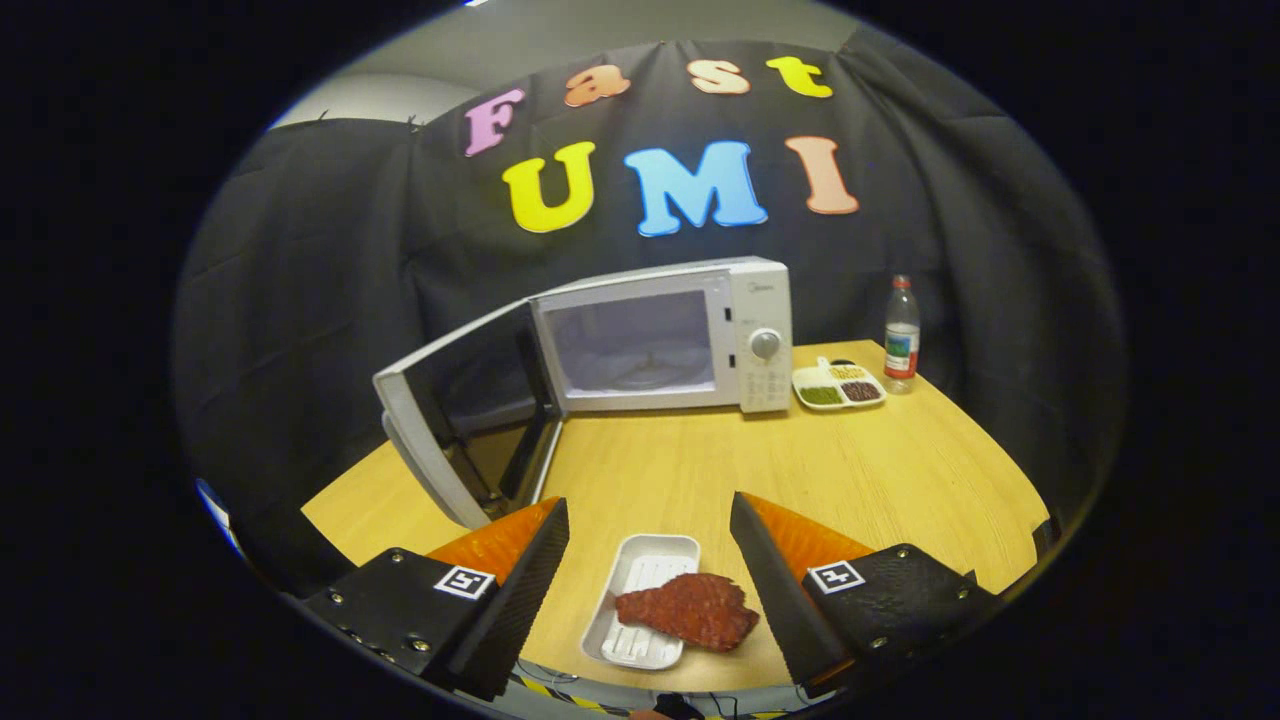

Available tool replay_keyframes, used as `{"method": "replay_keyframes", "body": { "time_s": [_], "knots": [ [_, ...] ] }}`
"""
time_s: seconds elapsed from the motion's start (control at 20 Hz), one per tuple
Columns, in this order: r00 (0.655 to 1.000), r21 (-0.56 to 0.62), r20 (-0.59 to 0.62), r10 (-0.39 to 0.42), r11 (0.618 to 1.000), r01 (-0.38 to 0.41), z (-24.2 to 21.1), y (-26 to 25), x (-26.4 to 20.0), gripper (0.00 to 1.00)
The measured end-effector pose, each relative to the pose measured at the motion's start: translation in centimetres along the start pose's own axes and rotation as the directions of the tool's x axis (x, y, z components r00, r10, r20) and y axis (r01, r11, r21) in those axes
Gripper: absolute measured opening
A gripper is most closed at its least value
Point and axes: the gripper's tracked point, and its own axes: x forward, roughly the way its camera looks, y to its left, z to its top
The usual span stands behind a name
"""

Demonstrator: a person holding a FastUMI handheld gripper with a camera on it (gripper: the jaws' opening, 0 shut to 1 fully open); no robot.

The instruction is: Open the microwave, put the food inside, and close the microwave door.

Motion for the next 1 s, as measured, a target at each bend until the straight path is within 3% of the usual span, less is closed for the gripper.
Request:
{"method": "replay_keyframes", "body": {
  "time_s": [0.15,0.4,0.6,0.7,0.8,0.85,0.95,1.0],
  "knots": [
    [0.998,0.056,-0.052,-0.036,0.998,0.039,-2.4,-2.0,0.3,0.98],
    [0.985,0.190,-0.172,-0.009,0.981,0.042,-6.7,-2.0,0.8,0.98],
    [0.976,0.275,-0.218,0.021,0.961,0.040,-7.9,-1.8,0.8,0.68],
    [0.974,0.320,-0.223,0.043,0.947,0.031,-7.7,-1.5,0.7,0.46],
    [0.973,0.360,-0.216,0.084,0.933,-0.001,-7.4,-0.9,0.6,0.41],
    [0.968,0.370,-0.231,0.094,0.929,-0.001,-7.8,-0.7,0.8,0.28],
    [0.967,0.379,-0.222,0.127,0.925,-0.035,-7.2,-0.2,0.3,0.27],
    [0.972,0.389,-0.204,0.119,0.921,-0.031,-6.3,-0.2,-0.3,0.20]
  ]
}}
